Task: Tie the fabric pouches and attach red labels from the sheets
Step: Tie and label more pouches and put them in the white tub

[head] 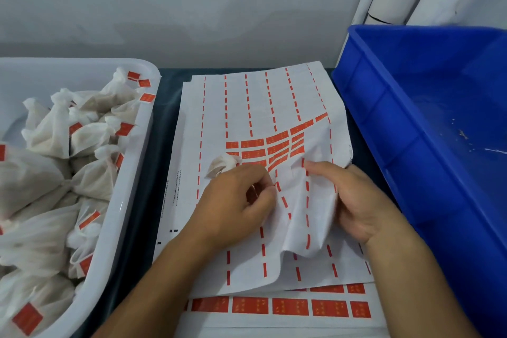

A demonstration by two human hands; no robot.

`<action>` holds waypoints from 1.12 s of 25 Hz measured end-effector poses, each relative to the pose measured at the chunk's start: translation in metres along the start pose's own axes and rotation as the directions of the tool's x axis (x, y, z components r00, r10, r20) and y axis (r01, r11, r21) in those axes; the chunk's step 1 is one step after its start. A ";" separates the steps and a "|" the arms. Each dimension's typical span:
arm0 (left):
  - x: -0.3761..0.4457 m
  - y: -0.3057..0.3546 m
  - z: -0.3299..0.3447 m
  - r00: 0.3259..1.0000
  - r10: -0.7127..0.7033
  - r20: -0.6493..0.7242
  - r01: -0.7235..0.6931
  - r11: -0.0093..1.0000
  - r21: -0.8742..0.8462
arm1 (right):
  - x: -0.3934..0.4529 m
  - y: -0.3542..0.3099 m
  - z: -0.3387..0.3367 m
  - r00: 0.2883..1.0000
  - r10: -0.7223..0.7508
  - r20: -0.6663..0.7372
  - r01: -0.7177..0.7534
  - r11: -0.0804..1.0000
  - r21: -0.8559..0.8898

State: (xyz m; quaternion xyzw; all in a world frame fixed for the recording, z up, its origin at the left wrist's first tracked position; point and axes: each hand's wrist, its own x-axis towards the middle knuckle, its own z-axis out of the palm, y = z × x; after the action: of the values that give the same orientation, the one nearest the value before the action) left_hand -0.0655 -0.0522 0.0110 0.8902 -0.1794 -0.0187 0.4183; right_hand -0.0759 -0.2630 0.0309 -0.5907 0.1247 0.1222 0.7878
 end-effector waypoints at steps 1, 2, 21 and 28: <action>0.000 0.000 0.000 1.000 -0.018 -0.008 0.018 1.000 -0.021 | -0.002 -0.003 -0.004 1.000 -0.014 -0.023 0.013 0.999 -0.034; -0.001 -0.001 0.001 0.999 -0.031 -0.014 0.031 0.999 -0.033 | -0.003 -0.007 -0.009 0.998 -0.028 -0.054 0.023 0.996 -0.090; 0.001 0.019 -0.014 0.904 -0.046 -0.424 -0.062 0.969 -0.238 | -0.021 -0.034 0.005 0.861 -0.492 -0.129 0.071 0.367 -0.928; 0.001 0.012 -0.023 0.871 0.342 -0.352 -0.261 0.931 0.256 | 0.001 -0.020 0.063 0.890 -0.438 0.128 0.403 0.624 -0.669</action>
State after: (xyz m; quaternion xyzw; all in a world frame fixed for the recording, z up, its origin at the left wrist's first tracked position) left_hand -0.0643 -0.0426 0.0349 0.8742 -0.2306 0.2432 0.3515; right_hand -0.0654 -0.2080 0.0655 -0.8518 -0.0514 -0.0424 0.5196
